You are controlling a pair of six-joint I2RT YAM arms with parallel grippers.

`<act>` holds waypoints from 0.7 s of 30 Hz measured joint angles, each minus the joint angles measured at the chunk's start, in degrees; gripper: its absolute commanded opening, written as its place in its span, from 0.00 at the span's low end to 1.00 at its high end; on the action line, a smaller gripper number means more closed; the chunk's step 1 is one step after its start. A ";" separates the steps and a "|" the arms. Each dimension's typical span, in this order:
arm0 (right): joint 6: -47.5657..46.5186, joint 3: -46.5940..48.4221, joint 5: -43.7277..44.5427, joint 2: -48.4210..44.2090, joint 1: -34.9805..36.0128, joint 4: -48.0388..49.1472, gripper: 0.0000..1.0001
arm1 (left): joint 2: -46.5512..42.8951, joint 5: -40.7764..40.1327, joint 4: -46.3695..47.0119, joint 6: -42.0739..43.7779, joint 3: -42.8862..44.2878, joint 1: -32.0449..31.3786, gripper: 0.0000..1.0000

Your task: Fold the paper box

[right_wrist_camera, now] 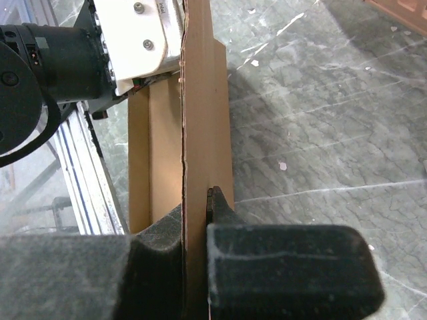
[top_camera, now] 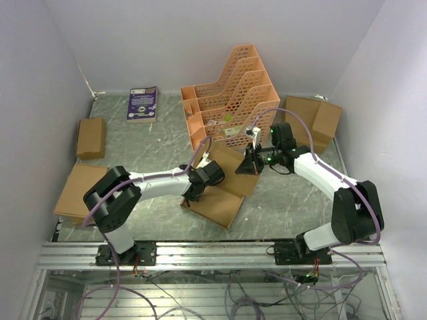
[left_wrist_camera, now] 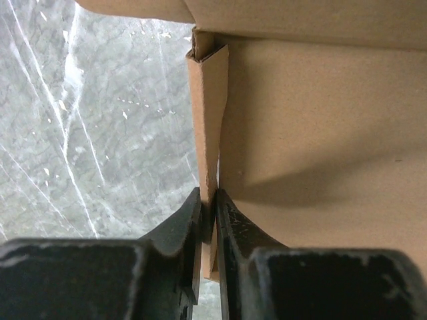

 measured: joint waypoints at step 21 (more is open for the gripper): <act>-2.54 1.70 0.63 0.00 0.09 0.35 0.00 | -6.91 1.31 0.26 -1.70 0.07 0.15 0.67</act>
